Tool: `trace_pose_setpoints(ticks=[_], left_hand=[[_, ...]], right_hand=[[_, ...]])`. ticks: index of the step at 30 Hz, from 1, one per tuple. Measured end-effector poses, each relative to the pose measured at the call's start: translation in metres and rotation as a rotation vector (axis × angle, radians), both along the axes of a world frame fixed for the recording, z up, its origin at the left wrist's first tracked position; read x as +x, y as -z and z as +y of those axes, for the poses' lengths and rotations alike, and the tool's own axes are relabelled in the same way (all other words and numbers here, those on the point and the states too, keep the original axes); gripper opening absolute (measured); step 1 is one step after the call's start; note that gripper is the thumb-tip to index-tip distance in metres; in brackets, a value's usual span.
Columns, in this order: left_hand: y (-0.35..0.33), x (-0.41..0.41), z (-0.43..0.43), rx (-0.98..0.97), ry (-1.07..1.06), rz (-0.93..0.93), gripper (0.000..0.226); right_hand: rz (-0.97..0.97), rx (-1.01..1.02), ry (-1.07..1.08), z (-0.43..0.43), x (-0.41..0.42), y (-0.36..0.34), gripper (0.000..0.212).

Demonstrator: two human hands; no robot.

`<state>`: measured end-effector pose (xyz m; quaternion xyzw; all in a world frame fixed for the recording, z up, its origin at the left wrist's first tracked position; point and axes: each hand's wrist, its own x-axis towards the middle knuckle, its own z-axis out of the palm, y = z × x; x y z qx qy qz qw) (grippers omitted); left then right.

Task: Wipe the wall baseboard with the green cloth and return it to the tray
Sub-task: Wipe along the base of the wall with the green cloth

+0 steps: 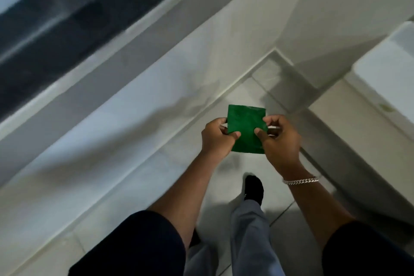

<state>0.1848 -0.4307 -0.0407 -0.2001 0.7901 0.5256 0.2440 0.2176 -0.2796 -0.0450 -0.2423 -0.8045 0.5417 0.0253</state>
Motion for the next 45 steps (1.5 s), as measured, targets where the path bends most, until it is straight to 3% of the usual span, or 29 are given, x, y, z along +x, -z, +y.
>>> trace_pose_setpoints(ticks=[10,17,20,22,25,29,31,33,41,43,45], left_hand=[[0.212,0.076,-0.167,-0.124,-0.089,-0.035,0.041],[0.341,0.104,-0.234,-0.204,-0.161,0.035,0.038],[0.381,0.122,-0.254,-0.219,-0.283,0.094,0.051],[0.403,0.145,-0.27,-0.34,-0.288,0.162,0.053],[0.436,0.187,-0.3,-0.651,-0.24,0.193,0.055],[0.473,0.227,-0.34,-0.939,-0.14,0.085,0.078],[0.483,0.236,-0.354,-1.035,-0.067,0.097,0.086],[0.488,0.237,-0.36,-1.061,-0.039,0.107,0.089],[0.486,0.236,-0.371,-1.07,0.019,0.117,0.095],[0.487,0.235,-0.37,-1.08,-0.016,0.115,0.095],[0.488,0.233,-0.369,-1.087,-0.033,0.098,0.095]], right_hand=[[-0.136,0.03,-0.344,-0.162,0.037,0.221,0.032],[-0.11,0.051,-0.38,-0.241,0.056,0.361,0.031],[-0.115,0.074,-0.341,-0.26,0.054,0.402,0.027],[-0.112,0.184,-0.331,-0.263,0.057,0.418,0.027],[0.091,0.536,-0.455,-0.264,0.059,0.428,0.041],[0.221,0.829,-0.972,-0.273,0.057,0.448,0.071],[0.229,0.936,-1.098,-0.275,0.053,0.462,0.077],[0.223,0.98,-1.036,-0.275,0.046,0.471,0.08],[-0.077,0.892,-0.382,-0.337,0.02,0.47,0.084],[-0.099,0.872,-0.357,-0.357,0.026,0.469,0.083],[-0.065,0.873,-0.463,-0.374,0.042,0.469,0.082]])
